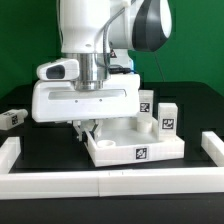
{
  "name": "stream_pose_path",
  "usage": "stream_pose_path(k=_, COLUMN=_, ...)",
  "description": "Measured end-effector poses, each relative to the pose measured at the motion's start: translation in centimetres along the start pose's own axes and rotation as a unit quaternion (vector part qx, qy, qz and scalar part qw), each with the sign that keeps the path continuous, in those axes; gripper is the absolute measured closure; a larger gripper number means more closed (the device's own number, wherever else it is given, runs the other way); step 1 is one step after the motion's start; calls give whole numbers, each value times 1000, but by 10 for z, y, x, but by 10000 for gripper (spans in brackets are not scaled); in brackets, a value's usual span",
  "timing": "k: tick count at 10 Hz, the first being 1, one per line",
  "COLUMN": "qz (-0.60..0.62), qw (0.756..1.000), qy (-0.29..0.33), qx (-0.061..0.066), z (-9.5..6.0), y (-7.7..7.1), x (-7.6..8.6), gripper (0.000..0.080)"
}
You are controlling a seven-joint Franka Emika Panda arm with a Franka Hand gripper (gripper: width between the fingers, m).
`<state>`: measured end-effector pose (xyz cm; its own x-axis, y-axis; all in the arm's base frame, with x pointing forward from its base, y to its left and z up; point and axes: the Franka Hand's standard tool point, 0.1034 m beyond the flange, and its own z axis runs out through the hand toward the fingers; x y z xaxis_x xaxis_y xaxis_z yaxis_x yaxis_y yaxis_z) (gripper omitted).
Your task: Assemble square table
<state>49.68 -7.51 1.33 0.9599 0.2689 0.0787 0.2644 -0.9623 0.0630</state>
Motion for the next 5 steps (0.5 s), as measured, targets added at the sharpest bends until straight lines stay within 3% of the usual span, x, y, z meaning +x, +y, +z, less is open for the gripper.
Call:
stream_pose_path(k=3, qz=-205, qw=978, qy=18, qx=-17, z=-4, y=-25, x=53, gripper=735)
stream_pose_path(k=4, qz=-260, qw=965, qy=18, qx=-32, z=-7, y=-33, x=63, gripper=735)
stream_pose_path(k=5, qz=-297, qw=954, qy=14, qx=-35, z=-7, y=-30, x=61, gripper=735)
